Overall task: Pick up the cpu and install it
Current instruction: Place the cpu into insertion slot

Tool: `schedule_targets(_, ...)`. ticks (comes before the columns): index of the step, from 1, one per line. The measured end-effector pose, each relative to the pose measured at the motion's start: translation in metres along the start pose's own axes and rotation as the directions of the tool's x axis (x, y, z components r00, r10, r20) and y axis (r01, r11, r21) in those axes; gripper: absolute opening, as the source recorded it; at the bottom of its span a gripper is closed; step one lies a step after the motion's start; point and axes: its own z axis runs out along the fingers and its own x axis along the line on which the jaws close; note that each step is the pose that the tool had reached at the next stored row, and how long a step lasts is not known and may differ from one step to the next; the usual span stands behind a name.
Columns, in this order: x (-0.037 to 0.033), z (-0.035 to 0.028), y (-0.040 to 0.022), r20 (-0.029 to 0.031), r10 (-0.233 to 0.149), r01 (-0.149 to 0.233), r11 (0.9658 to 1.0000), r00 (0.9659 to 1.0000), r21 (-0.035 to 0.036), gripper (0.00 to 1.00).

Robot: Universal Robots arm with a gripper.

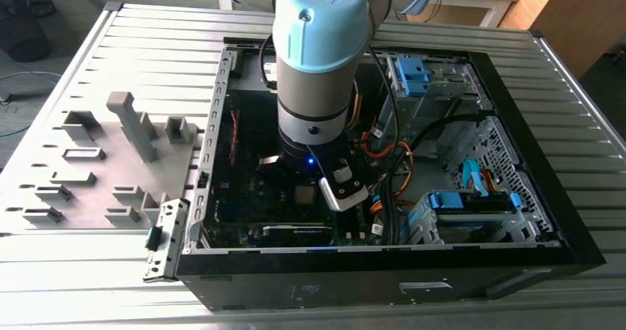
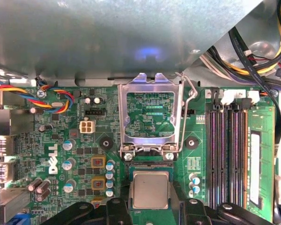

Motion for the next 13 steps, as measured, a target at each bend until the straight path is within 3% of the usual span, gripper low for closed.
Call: schedule_targets(13,0.0002,0.0019,0.0003,-0.0002,0.000,0.000,1.0000,1.0000,-0.0002,0.44)
